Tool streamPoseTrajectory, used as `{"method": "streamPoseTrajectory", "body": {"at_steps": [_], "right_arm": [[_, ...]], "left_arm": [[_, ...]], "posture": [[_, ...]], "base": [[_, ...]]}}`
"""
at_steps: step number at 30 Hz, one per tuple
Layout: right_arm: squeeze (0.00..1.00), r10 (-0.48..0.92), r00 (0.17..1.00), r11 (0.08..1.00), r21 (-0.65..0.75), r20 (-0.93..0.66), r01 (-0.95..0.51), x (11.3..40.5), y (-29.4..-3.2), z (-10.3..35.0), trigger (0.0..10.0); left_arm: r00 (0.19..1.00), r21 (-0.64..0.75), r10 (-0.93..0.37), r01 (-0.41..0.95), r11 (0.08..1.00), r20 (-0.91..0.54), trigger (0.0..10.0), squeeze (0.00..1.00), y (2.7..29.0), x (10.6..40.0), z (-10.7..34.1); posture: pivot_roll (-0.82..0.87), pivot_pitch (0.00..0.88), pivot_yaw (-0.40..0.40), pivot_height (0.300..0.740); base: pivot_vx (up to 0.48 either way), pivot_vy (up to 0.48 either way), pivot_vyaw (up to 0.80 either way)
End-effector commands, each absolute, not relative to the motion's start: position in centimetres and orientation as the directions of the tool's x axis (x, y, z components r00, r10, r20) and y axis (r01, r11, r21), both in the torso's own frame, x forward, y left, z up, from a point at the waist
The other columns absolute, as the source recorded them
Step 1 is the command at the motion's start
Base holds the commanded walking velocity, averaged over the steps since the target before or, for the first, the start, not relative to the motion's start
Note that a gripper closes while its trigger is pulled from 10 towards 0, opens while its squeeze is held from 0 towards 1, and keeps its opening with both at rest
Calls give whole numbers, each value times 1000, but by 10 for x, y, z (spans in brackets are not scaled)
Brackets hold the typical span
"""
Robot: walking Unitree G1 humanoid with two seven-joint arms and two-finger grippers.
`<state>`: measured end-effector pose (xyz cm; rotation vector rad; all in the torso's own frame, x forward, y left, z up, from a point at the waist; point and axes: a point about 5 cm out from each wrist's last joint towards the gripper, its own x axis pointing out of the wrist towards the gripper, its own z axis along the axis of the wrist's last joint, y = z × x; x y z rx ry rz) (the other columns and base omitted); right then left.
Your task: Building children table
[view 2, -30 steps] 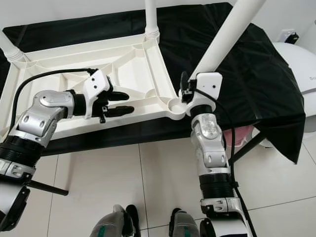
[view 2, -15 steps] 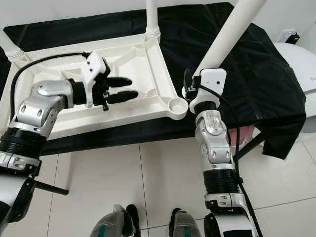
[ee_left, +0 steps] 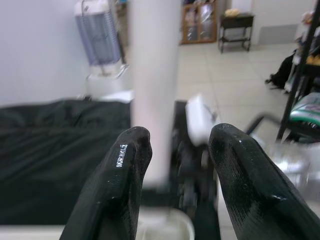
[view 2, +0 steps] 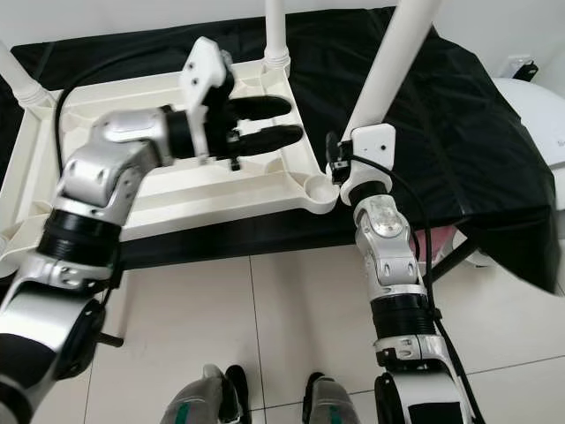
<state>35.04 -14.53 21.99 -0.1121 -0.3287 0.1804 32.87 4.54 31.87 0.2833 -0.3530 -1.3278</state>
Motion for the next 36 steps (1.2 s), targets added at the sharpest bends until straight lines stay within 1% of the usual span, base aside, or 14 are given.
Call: {"method": "streamPoseTrajectory", "body": {"at_steps": [1,2,3,5,7,11,12,13,14,15,17,23,25,36], "right_arm": [[0,208,930,974,-147,303,-170,351,-144,219,10000],[0,211,927,974,-150,309,-171,352,-144,222,10000],[0,214,924,973,-154,317,-172,354,-144,225,10000],[0,216,922,972,-157,321,-173,354,-144,227,10000],[0,234,914,969,-156,332,-191,356,-142,232,10000],[0,238,912,968,-155,335,-195,356,-141,233,10000],[0,242,910,967,-155,337,-200,356,-141,233,10000],[0,242,910,967,-155,337,-200,356,-141,233,10000],[0,246,908,967,-153,340,-205,357,-141,234,10000],[0,246,908,967,-153,340,-205,357,-141,234,10000],[0,264,901,963,-140,345,-228,356,-140,235,10000],[0,289,894,957,-139,343,-256,356,-139,234,10000],[0,339,878,940,-148,338,-306,354,-134,233,10000],[0,398,858,917,-168,324,-362,351,-128,231,10000]], "left_arm": [[436,341,-884,816,467,168,10000,0,53,343,319],[437,333,-882,817,471,175,10000,0,49,343,319],[439,320,-879,819,477,187,10000,1000,44,344,320],[440,310,-876,820,481,195,10000,1000,42,345,320],[465,300,-860,806,510,212,10000,1000,38,349,322],[471,300,-856,802,516,213,10000,1000,38,350,321],[488,296,-847,794,531,211,10000,604,37,352,319],[488,296,-847,794,531,211,10000,604,37,352,319],[513,285,-833,783,553,209,10000,0,37,355,316],[513,285,-833,783,553,209,10000,0,37,355,316],[564,242,-797,759,604,217,10000,0,43,362,312],[594,225,-771,738,636,230,10000,0,48,367,314],[609,216,-752,722,657,251,10000,0,52,370,320],[582,229,-755,724,650,303,10000,0,50,369,340]], "posture": [[-117,163,39,740],[-117,161,36,740],[-117,161,34,740],[-117,161,34,740],[-120,160,32,740],[-120,160,32,740],[-120,161,32,740],[-120,161,32,740],[-122,161,33,740],[-122,161,33,740],[-123,163,36,740],[-121,165,37,740],[-121,167,38,740],[-119,163,39,740]], "base": [[0,0,0],[0,0,0],[0,0,0],[0,0,0],[0,0,0],[0,0,0],[0,0,0],[0,0,0],[0,0,0],[0,0,0],[0,0,0],[0,0,0],[0,0,0],[0,0,0]]}}
